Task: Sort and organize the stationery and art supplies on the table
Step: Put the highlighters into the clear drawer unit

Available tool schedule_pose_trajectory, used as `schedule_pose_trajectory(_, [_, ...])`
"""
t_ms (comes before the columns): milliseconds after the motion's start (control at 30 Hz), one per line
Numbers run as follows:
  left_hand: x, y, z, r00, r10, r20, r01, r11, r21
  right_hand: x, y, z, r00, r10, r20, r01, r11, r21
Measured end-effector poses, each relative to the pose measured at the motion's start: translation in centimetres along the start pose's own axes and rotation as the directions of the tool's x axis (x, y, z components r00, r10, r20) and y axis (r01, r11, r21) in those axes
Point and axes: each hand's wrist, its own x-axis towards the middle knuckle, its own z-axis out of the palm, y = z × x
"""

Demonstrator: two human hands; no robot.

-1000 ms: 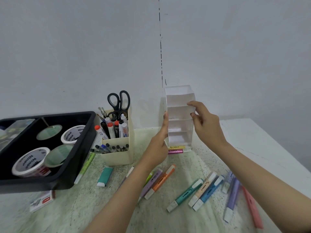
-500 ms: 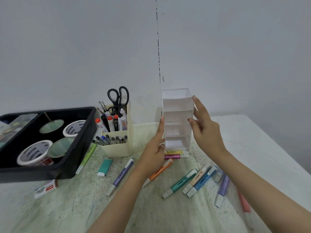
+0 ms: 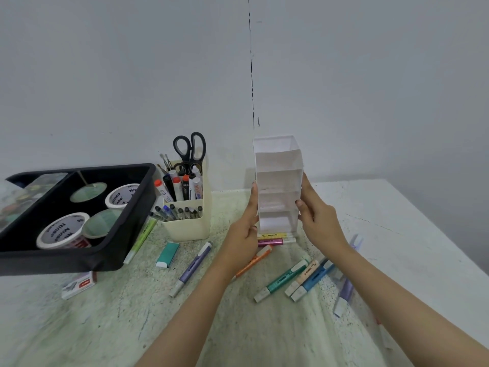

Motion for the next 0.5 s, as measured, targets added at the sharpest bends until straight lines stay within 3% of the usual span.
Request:
schedule_pose_trajectory(133, [-0.1,0.2,-0.3,1.0,-0.013,0.003,0.012,0.999,0.041,-0.4,0.0,0.0,1.0,0.025,-0.001,-0.025,1.0,0.0])
schedule_pose_trajectory(267, [-1.0,-0.4,-0.5,0.993,-0.12,-0.019,0.121,0.99,0.068,-1.8,-0.5,0.0,0.986,0.155,-0.068,-0.154,0.988,0.026])
schedule_pose_trajectory(367, [-2.2,-1.0,-1.0,0.988,-0.128,-0.085,0.143,0.968,0.206,-3.1,-0.6,0.1,0.979,0.114,-0.17,-0.144,0.975,-0.171])
schedule_pose_trajectory(433, [-3.3,-1.1,-1.3,0.991,-0.105,-0.084,0.126,0.947,0.295,-3.9,-0.4,0.3,0.998,0.05,-0.033,-0.058,0.945,-0.322])
schedule_pose_trajectory(500, [-4.5,-1.7,-1.6,0.998,-0.047,-0.043,0.061,0.9,0.432,-4.5,-0.2,0.8,0.985,-0.047,0.166,0.116,0.893,-0.435])
